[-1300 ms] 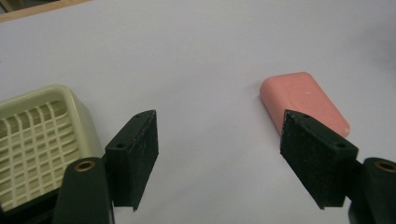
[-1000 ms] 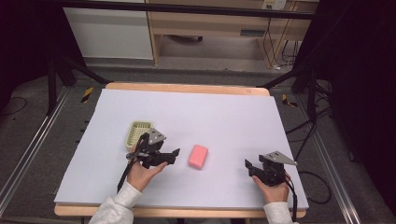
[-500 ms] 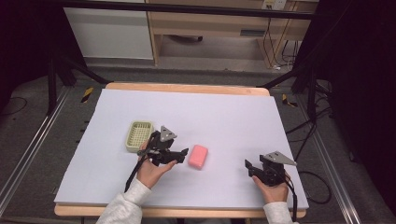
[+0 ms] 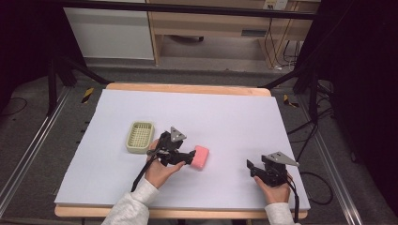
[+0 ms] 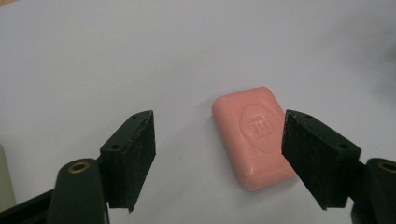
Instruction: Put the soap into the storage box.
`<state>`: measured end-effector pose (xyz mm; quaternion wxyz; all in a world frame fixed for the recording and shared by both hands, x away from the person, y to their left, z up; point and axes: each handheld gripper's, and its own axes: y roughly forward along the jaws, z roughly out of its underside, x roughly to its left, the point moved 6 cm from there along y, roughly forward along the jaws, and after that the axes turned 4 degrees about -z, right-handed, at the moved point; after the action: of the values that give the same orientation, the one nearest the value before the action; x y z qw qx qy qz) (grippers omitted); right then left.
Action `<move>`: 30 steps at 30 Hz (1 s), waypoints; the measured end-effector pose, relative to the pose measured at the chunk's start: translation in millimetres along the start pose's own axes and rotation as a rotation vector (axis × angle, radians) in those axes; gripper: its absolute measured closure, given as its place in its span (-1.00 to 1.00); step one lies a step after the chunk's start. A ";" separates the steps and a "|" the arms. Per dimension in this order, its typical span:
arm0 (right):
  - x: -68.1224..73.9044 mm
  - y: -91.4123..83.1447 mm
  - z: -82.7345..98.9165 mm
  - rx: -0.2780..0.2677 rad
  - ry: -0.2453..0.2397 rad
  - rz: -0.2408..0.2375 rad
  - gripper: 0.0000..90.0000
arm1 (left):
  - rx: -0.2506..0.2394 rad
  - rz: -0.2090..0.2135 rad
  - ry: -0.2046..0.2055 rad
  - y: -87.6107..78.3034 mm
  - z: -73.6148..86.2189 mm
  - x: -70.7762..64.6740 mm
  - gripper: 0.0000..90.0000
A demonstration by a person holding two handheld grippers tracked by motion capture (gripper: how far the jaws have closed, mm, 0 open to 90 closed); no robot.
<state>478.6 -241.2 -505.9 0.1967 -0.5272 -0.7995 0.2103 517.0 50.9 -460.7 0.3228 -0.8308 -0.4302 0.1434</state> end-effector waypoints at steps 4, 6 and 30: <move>-0.1 -0.3 -0.3 -0.003 0.002 0.002 -0.23 | 0.004 0.008 -0.001 4.5 -1.0 -5.4 -0.43; -0.1 -0.3 -0.4 -0.005 0.005 0.001 -0.23 | 0.007 0.010 -0.002 6.1 -1.0 -7.1 -0.43; -0.9 0.1 -0.1 -0.002 -0.003 0.007 -0.23 | 0.072 0.035 0.008 31.3 0.0 -25.2 -0.50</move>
<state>479.0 -242.0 -505.9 0.1941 -0.5300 -0.7981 0.2111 521.6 17.4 -482.4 0.3515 -0.8267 -0.4087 0.1610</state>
